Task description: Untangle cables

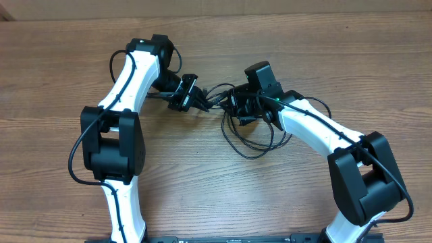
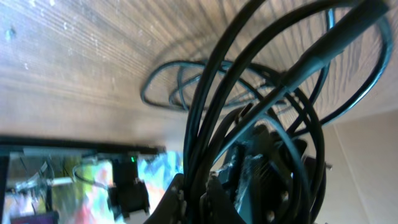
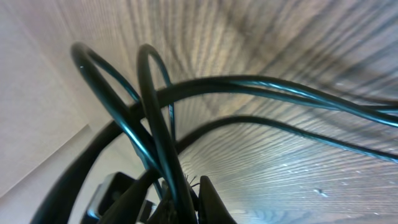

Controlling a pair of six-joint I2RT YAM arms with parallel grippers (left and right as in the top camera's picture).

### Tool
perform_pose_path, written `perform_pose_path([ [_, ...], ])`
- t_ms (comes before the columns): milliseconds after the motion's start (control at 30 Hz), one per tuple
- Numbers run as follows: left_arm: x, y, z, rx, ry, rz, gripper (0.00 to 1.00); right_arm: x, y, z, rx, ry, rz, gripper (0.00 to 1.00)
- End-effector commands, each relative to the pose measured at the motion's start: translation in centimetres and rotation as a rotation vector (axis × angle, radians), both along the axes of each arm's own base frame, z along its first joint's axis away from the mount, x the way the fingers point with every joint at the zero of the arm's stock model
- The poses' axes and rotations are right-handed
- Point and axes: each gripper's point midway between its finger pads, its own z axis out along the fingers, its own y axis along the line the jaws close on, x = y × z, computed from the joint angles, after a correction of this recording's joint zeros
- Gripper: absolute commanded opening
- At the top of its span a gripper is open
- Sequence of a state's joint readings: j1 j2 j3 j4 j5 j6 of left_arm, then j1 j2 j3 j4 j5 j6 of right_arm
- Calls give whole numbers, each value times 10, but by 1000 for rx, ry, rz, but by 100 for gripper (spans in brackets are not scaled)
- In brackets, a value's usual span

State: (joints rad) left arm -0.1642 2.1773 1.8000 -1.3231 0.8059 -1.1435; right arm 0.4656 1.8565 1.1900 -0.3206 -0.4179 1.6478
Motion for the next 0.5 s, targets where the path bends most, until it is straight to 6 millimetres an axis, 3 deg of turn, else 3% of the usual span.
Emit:
perform_pose_path([
  [0, 8, 17, -18, 136, -108, -75, 14, -3, 1, 4, -13, -11, 19, 4],
  [67, 17, 24, -25, 170, -226, -169, 20, -5, 0, 2, -27, -20, 41, 4],
  [133, 24, 25, -27, 160, -360, -295, 44, -6, 0, 1, -42, -39, 74, 4],
  [200, 29, 24, -27, 133, -466, -400, 54, -9, 0, -1, -52, -36, 88, 4],
  [367, 26, 22, -25, 82, -586, -565, 65, -17, 0, -6, -75, -13, 97, 4],
  [467, 20, 10, -18, -5, -627, -604, 70, -18, 2, -7, -89, -20, 98, 4],
])
